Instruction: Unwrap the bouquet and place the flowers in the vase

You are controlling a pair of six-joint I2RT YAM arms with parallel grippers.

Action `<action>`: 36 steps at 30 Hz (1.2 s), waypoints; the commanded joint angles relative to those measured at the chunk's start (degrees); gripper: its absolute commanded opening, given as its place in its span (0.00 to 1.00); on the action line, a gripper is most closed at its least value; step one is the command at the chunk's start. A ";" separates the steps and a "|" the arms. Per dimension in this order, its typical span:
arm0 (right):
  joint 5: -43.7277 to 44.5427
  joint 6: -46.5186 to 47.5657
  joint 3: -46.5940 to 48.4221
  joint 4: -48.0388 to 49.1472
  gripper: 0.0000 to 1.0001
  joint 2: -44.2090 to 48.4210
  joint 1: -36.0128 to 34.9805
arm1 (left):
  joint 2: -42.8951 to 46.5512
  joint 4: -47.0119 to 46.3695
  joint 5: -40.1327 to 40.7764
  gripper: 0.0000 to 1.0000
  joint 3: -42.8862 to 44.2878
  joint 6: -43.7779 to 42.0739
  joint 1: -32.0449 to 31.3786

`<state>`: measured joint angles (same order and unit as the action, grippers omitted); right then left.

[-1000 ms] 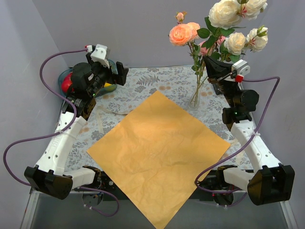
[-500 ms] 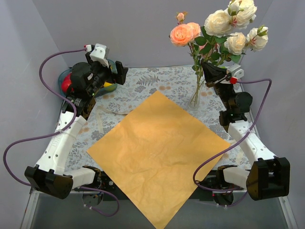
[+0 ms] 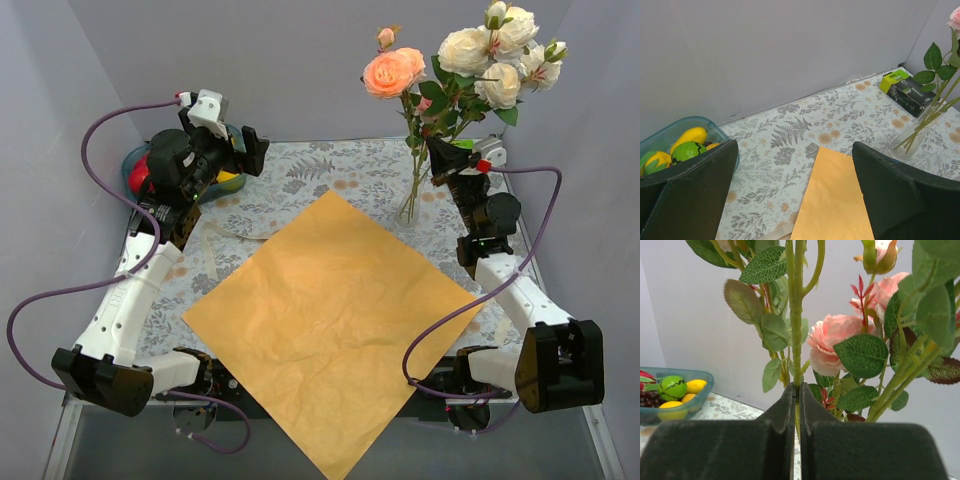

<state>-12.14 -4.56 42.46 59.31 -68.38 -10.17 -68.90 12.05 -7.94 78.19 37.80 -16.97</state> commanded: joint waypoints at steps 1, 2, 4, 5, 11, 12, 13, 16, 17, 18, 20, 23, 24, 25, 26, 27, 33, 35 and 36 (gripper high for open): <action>2.30 -0.80 -0.01 -0.42 0.01 -0.53 0.07 | 0.61 0.51 -0.14 0.98 2.49 0.26 0.36; 2.65 -0.72 -0.18 -1.03 0.01 -0.61 0.07 | 0.61 0.60 -0.23 0.98 2.66 0.26 0.45; 3.44 -0.72 -0.71 -1.65 0.01 -0.88 0.07 | 0.61 0.78 -0.23 0.98 2.75 0.26 0.36; 3.70 -0.98 -0.97 -1.91 0.01 -1.05 0.07 | 0.70 0.86 -0.23 0.98 2.93 0.26 0.45; 4.76 -1.16 -3.25 -2.27 0.01 -2.11 0.07 | 0.61 1.74 0.21 0.98 3.46 0.08 0.36; 4.93 -1.24 -3.43 -2.35 0.01 -2.20 0.15 | 0.61 1.74 0.30 0.98 3.46 0.08 0.45; 4.93 -1.16 -3.52 -2.36 0.01 -2.54 0.15 | 0.70 1.92 0.39 0.98 3.37 0.08 0.36; 4.58 -1.07 -3.52 -2.97 0.02 -3.16 0.07 | 1.05 2.10 0.47 0.98 3.28 0.17 0.36; 4.41 -1.15 -3.43 -3.67 0.03 -3.25 0.15 | 1.14 2.01 0.65 0.98 3.19 0.17 0.36; 4.15 -1.16 -3.26 -4.02 0.05 -3.25 0.07 | 1.23 2.01 0.56 0.98 3.11 0.17 0.45; 3.88 -1.42 -3.35 -4.46 0.14 -3.25 0.07 | 1.58 2.01 0.74 0.98 3.11 0.25 0.45; 3.97 -1.42 -3.17 -5.77 0.47 -2.55 0.07 | 1.84 2.10 0.65 0.98 3.28 0.34 0.36; 4.05 -1.42 -2.82 -6.57 0.67 -2.29 0.07 | 1.84 2.10 0.65 0.98 3.28 0.43 0.36; 4.06 -1.42 -1.86 -7.53 0.91 -1.76 -0.02 | 1.93 2.18 0.65 0.98 3.37 0.52 0.36; 4.06 -1.16 -1.33 -8.93 0.93 -1.58 0.07 | 2.02 2.27 0.56 0.98 3.37 0.52 0.36; 4.14 -1.07 -0.98 -9.47 0.94 -1.32 -0.02 | 2.11 2.27 0.39 0.98 3.46 0.69 0.36; 3.35 0.07 4.12 -15.71 0.97 -0.09 -0.11 | 2.90 2.45 0.30 0.98 3.63 1.13 0.36; 2.65 0.43 4.82 -17.46 0.97 0.61 -0.02 | 3.07 2.62 0.30 0.98 3.46 1.31 0.36; 2.39 0.69 4.65 -17.91 0.97 1.57 -0.19 | 3.25 2.54 0.39 0.98 3.54 1.31 0.36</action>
<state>-8.75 -5.34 43.72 43.70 -70.57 -10.28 -68.12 13.67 -7.90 79.66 38.63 -16.97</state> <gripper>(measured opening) 0.970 0.982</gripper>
